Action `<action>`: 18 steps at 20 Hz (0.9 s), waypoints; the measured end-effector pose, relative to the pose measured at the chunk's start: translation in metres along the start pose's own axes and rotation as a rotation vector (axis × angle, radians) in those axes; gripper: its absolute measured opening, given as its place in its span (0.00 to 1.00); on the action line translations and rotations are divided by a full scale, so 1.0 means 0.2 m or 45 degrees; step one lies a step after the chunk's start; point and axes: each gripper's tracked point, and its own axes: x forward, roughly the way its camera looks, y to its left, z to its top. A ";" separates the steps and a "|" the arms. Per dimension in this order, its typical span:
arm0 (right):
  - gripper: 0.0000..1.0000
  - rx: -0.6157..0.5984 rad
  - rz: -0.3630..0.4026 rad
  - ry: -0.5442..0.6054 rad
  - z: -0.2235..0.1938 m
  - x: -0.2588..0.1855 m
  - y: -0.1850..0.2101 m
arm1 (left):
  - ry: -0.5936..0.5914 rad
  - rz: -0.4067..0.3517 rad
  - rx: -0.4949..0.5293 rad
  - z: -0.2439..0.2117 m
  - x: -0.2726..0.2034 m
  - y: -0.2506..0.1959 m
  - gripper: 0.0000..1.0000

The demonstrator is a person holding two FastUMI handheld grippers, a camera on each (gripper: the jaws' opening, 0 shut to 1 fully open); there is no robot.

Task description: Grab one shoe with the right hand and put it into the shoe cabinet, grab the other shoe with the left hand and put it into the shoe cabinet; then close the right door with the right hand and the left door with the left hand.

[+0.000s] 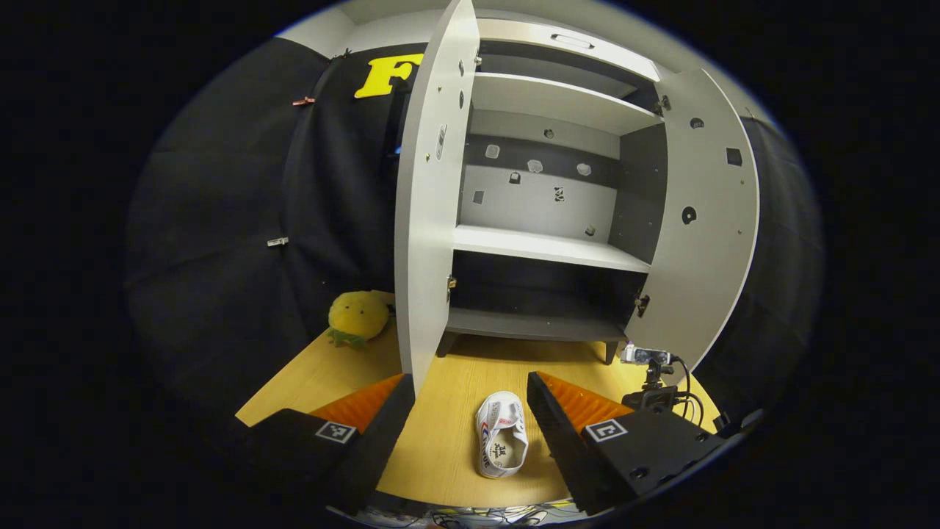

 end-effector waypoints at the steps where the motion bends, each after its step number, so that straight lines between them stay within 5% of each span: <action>1: 0.96 -0.015 -0.013 -0.016 0.02 0.01 0.00 | 0.006 0.004 0.006 -0.01 0.00 0.00 0.97; 6: 0.90 -0.001 -0.106 -0.041 0.11 0.12 -0.06 | 0.011 0.018 0.036 -0.02 0.01 0.02 0.97; 8: 0.70 0.058 -0.166 -0.033 0.14 0.15 -0.12 | 0.011 0.016 0.039 -0.02 0.02 0.01 0.97; 9: 0.48 0.086 -0.185 -0.027 0.15 0.16 -0.14 | 0.012 0.013 0.039 -0.02 0.03 0.01 0.97; 11: 0.29 0.109 -0.178 -0.015 0.16 0.16 -0.14 | 0.013 0.009 0.044 -0.02 0.03 0.00 0.97; 18: 0.05 0.095 -0.059 0.019 0.16 0.17 -0.11 | 0.006 0.001 0.071 -0.04 0.03 -0.03 0.97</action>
